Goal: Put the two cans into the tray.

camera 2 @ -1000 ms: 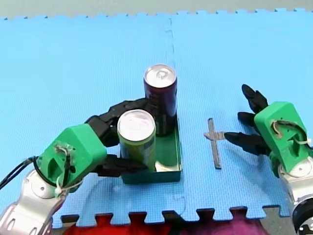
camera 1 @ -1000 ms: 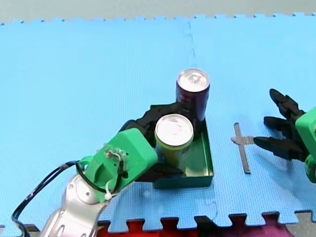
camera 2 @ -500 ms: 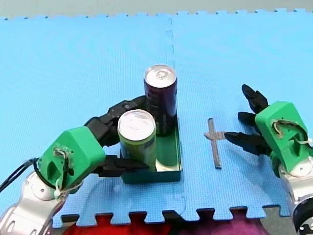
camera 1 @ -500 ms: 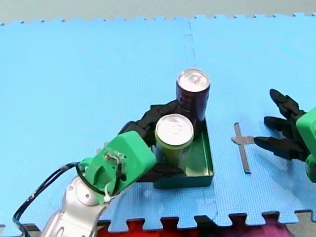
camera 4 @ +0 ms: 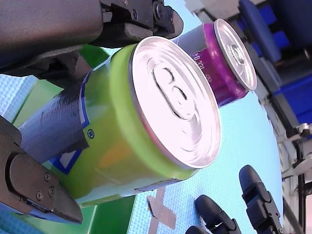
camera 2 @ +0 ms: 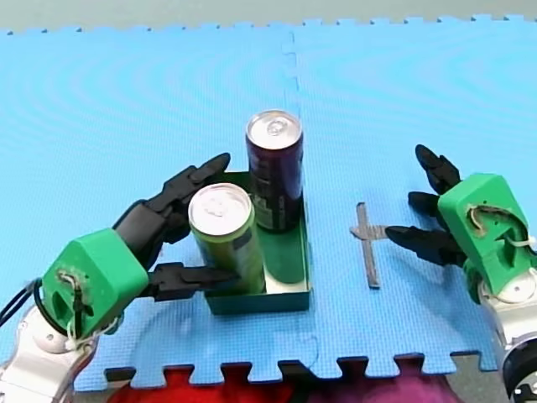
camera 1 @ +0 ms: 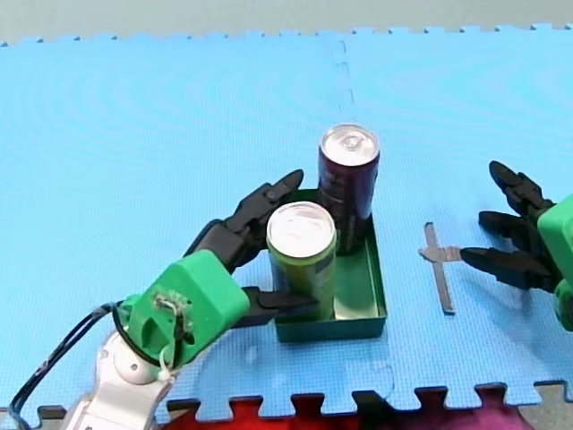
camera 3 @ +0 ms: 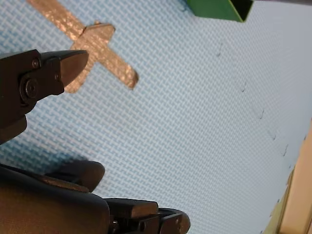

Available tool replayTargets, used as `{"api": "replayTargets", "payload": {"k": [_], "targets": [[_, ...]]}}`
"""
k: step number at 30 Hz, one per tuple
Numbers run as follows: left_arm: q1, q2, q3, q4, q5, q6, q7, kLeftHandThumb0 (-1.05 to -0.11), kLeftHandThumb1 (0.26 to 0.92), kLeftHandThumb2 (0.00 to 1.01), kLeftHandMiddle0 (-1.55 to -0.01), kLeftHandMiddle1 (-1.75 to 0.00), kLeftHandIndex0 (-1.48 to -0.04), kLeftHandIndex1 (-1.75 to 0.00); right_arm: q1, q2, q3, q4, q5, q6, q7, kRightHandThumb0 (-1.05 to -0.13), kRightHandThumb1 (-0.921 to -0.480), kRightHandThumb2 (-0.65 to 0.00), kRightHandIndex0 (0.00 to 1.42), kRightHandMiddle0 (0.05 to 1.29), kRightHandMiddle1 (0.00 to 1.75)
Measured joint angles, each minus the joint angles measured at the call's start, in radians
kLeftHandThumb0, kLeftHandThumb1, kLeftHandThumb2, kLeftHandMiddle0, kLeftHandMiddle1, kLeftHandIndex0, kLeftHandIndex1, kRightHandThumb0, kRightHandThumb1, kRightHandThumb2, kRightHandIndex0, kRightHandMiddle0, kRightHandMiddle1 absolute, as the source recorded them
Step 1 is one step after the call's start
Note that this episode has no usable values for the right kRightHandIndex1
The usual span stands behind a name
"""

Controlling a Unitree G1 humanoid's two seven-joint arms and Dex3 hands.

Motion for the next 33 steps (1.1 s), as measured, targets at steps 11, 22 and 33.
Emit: {"api": "replayTargets", "payload": {"k": [11, 22, 33], "targets": [[-0.067, 0.144, -0.021, 0.006, -0.019, 0.041, -0.246, -1.048, 0.716, 0.00, -0.27, 0.00, -0.14, 0.00, 0.000, -0.003, -0.001, 0.000, 0.000, 0.001, 0.001, -0.941, -0.856, 0.000, 0.24, 0.13, 0.00], [-0.085, 0.140, -0.004, 0.101, -0.062, -0.050, -0.263, -1.027, 0.662, 0.00, -0.26, 0.00, -0.12, 0.00, 0.000, -0.003, 0.000, 0.000, 0.000, 0.001, -0.003, -0.939, -0.854, 0.000, 0.24, 0.12, 0.00], [-0.091, 0.148, 0.013, 0.167, -0.068, -0.137, -0.263, -1.020, 0.644, 0.00, -0.25, 0.00, -0.12, 0.00, 0.000, -0.002, 0.001, 0.000, -0.001, 0.000, -0.005, -0.946, -0.854, 0.000, 0.24, 0.12, 0.00]]}}
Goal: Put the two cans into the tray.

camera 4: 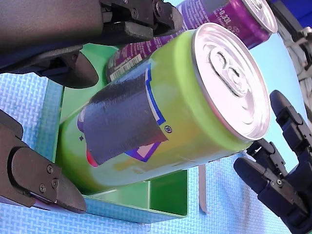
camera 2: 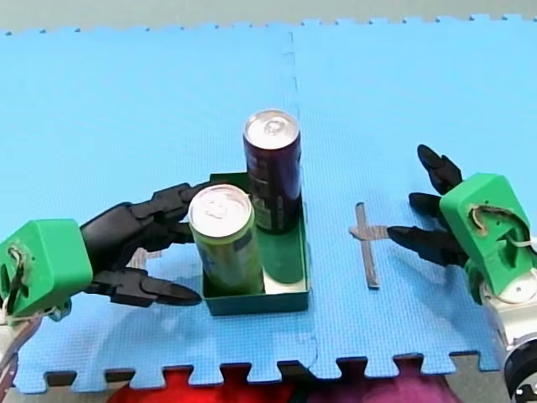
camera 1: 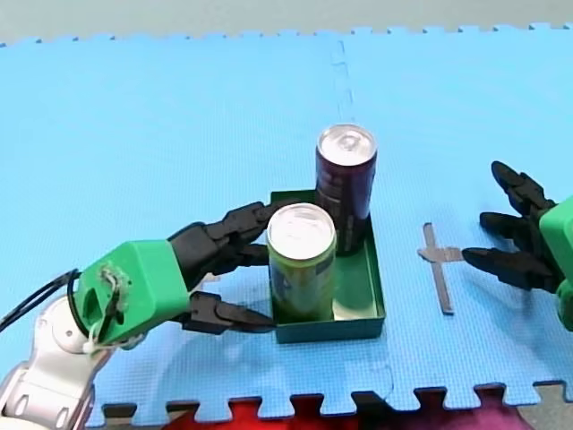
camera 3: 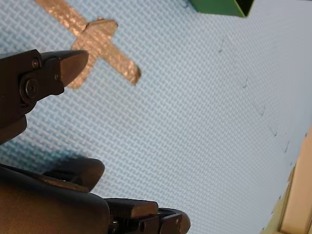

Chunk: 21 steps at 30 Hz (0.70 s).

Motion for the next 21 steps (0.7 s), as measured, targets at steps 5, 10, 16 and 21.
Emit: {"api": "replayTargets", "payload": {"k": [5, 10, 16, 21], "targets": [[0.022, 0.024, 0.069, 0.038, -0.036, -0.032, 0.024, -1.031, 0.646, 0.00, -0.25, 0.00, -0.11, 0.00, 0.000, 0.000, 0.001, 0.000, 0.000, 0.001, 0.000, -0.943, -0.850, 0.000, 0.24, 0.12, 0.00], [0.077, 0.028, 0.122, 0.018, -0.057, -0.037, 0.063, -1.043, 0.650, 0.00, -0.27, -0.01, -0.11, 0.00, 0.000, -0.002, 0.000, 0.000, 0.001, 0.003, 0.005, -0.942, -0.848, 0.000, 0.24, 0.12, 0.00], [0.102, 0.026, 0.152, 0.020, -0.058, -0.051, 0.104, -1.048, 0.657, 0.00, -0.32, -0.03, -0.12, 0.00, 0.000, -0.003, -0.004, 0.000, 0.003, 0.005, 0.012, -0.942, -0.848, 0.000, 0.24, 0.12, 0.00], [0.107, 0.000, 0.157, 0.060, -0.050, -0.113, 0.143, -1.048, 0.669, 0.01, -0.36, -0.04, -0.12, 0.00, -0.002, -0.003, -0.004, 0.002, 0.003, 0.008, 0.012, -0.942, -0.847, 0.000, 0.24, 0.12, 0.00]]}}
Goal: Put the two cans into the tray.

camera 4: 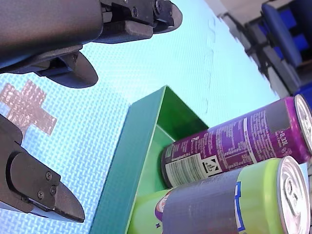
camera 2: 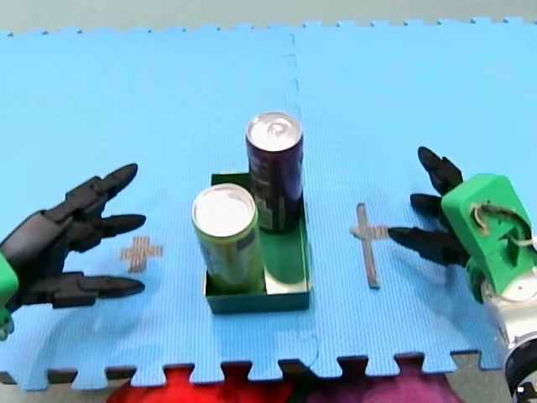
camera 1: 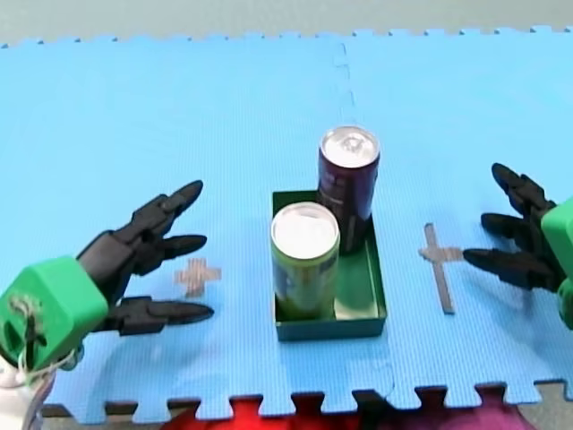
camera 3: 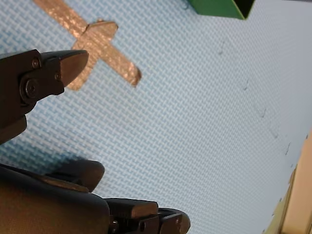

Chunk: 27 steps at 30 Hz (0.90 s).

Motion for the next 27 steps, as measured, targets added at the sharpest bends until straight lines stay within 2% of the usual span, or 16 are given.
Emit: {"api": "replayTargets", "payload": {"k": [6, 8, 11, 16, 21, 24, 26, 27], "targets": [[0.000, -0.012, 0.005, 0.039, 0.001, -0.056, 0.014, -1.048, 0.697, 0.02, -0.41, -0.05, -0.13, 0.00, -0.001, 0.000, 0.001, 0.001, -0.001, 0.001, 0.000, -0.939, -0.844, 0.000, 0.24, 0.12, 0.00], [-0.001, -0.029, 0.012, 0.067, 0.001, -0.100, 0.039, -1.048, 0.723, 0.02, -0.46, -0.07, -0.13, 0.00, -0.002, 0.000, 0.002, 0.001, -0.002, 0.001, 0.000, -0.938, -0.844, 0.000, 0.24, 0.13, 0.00], [-0.007, -0.071, 0.021, 0.136, 0.010, -0.180, 0.100, -1.048, 0.750, 0.03, -0.52, -0.08, -0.14, -0.01, -0.002, 0.001, 0.002, 0.001, -0.002, 0.001, -0.001, -0.935, -0.843, 0.000, 0.24, 0.13, 0.00], [-0.037, -0.126, 0.035, 0.253, 0.010, -0.269, 0.161, -1.048, 0.782, 0.03, -0.60, -0.09, -0.17, -0.02, -0.002, 0.003, 0.003, 0.001, -0.002, -0.002, -0.001, -0.922, -0.836, 0.000, 0.25, 0.13, 0.00], [-0.078, -0.160, 0.059, 0.367, -0.004, -0.337, 0.185, -1.048, 0.807, 0.03, -0.66, -0.09, -0.21, -0.03, -0.002, 0.007, 0.003, 0.001, -0.002, -0.007, -0.002, -0.916, -0.825, 0.000, 0.27, 0.13, 0.00], [-0.105, -0.171, 0.071, 0.437, -0.006, -0.382, 0.197, -1.048, 0.822, 0.03, -0.69, -0.09, -0.22, -0.03, -0.001, 0.012, 0.002, 0.001, 0.000, -0.015, -0.001, -0.923, -0.824, 0.000, 0.28, 0.13, 0.00], [-0.122, -0.175, 0.081, 0.484, -0.007, -0.414, 0.205, -1.048, 0.830, 0.03, -0.71, -0.08, -0.23, -0.03, 0.001, 0.017, -0.001, 0.001, 0.003, -0.033, 0.002, -0.933, -0.826, -0.002, 0.29, 0.13, 0.00], [-0.131, -0.177, 0.087, 0.510, -0.009, -0.432, 0.208, -1.048, 0.835, 0.03, -0.71, -0.08, -0.23, -0.03, 0.004, 0.019, -0.004, -0.001, 0.007, -0.051, 0.007, -0.941, -0.829, -0.002, 0.29, 0.14, 0.00]]}}
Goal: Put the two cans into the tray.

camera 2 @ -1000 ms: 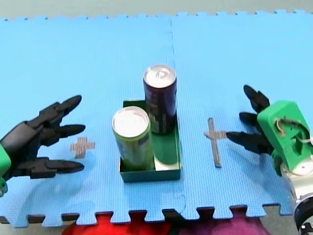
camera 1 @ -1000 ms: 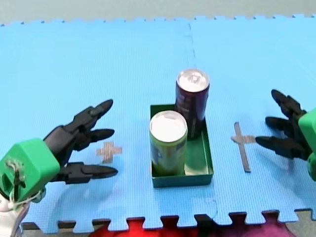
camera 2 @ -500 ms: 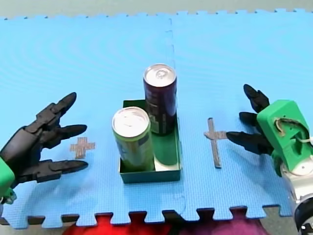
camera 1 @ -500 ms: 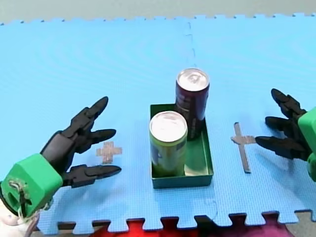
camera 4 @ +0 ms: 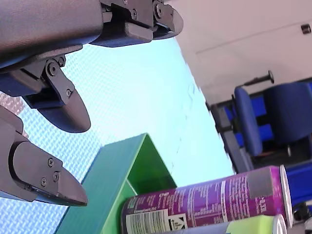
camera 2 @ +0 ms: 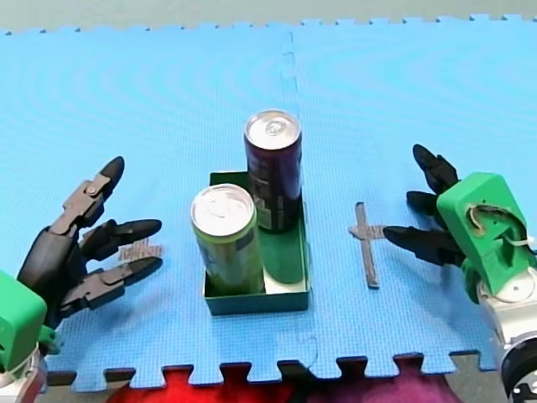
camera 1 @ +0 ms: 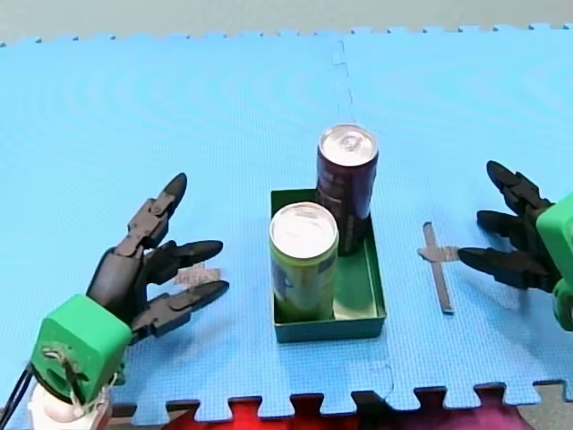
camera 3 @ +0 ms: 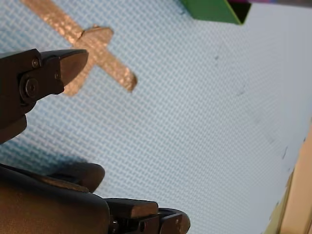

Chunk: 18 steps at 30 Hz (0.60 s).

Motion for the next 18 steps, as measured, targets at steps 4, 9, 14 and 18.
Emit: {"api": "replayTargets", "payload": {"k": [4, 9, 14, 18], "targets": [[-0.033, -0.004, 0.029, 0.093, -0.017, -0.054, 0.005, -1.048, 0.846, 0.02, -0.74, -0.07, -0.25, -0.02, 0.015, 0.006, -0.012, -0.017, 0.022, -0.083, 0.035, -0.979, -0.838, -0.005, 0.31, 0.14, 0.00], [-0.062, -0.005, 0.059, 0.167, -0.036, -0.091, -0.006, -1.048, 0.851, 0.02, -0.75, -0.06, -0.26, -0.02, 0.027, 0.015, -0.025, -0.030, 0.044, -0.122, 0.054, -1.032, -0.851, -0.006, 0.32, 0.15, 0.00], [-0.068, -0.005, 0.069, 0.195, -0.035, -0.101, -0.010, -1.048, 0.853, 0.01, -0.76, -0.06, -0.27, -0.02, 0.033, 0.022, -0.043, -0.046, 0.073, -0.137, 0.073, -1.048, -0.853, -0.004, 0.33, 0.16, 0.01], [-0.067, -0.004, 0.077, 0.201, -0.037, -0.101, -0.022, -1.048, 0.855, 0.01, -0.77, -0.05, -0.27, -0.02, 0.045, 0.026, -0.052, -0.057, 0.085, -0.163, 0.080, -1.048, -0.853, -0.003, 0.34, 0.17, 0.01]]}}
